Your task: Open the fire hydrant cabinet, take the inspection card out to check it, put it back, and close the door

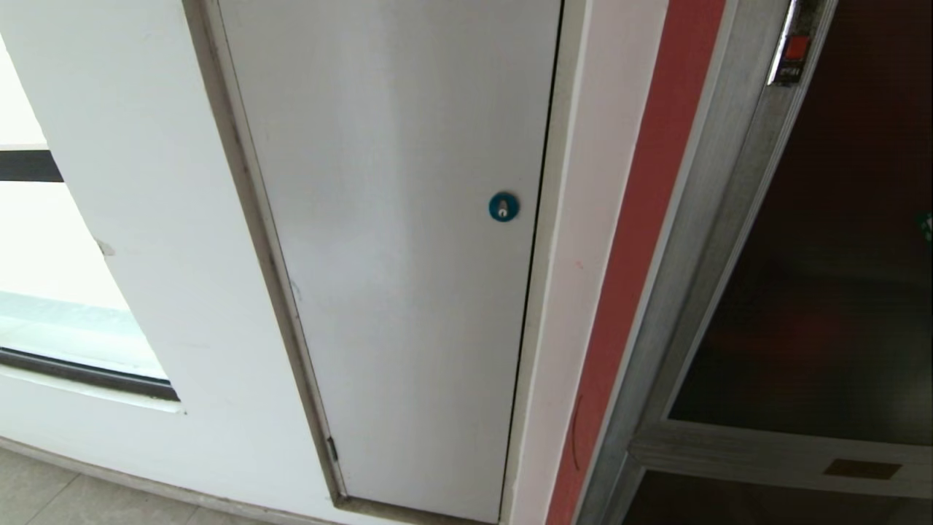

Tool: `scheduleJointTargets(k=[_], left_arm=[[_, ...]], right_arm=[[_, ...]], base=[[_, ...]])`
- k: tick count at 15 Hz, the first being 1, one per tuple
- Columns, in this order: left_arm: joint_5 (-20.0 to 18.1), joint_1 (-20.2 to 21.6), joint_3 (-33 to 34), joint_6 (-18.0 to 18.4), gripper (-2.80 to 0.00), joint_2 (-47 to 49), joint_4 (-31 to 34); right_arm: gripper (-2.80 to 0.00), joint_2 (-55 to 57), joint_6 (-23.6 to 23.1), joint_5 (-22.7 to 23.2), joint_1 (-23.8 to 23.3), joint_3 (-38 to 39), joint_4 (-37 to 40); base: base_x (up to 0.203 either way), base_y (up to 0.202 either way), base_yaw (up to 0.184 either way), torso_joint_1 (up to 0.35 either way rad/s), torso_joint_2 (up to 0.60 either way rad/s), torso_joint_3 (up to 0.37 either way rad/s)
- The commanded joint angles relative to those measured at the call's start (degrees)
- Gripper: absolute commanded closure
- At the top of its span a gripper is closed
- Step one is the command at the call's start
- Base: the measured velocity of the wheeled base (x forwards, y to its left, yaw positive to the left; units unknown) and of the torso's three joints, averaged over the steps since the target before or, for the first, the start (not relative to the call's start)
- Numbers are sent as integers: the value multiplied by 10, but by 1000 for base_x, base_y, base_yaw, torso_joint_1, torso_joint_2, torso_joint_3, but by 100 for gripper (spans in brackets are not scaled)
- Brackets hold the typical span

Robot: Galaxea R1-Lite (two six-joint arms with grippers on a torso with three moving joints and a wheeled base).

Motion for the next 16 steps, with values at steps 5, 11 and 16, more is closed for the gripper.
scheduleJointTargets(k=[5, 11, 16], left_arm=[[0, 0, 4, 0, 0, 1, 0], [0, 0, 4, 0, 0, 1, 0], [0, 0, 4, 0, 0, 1, 0]], right_arm=[[0, -102, 1, -28, 0, 111, -1], [0, -213, 2, -63, -4, 171, 1], [0, -322, -1, -72, -88, 200, 42]], base=[[0, 0, 0, 0, 0, 0], [0, 0, 0, 0, 0, 0], [0, 0, 0, 0, 0, 0]])
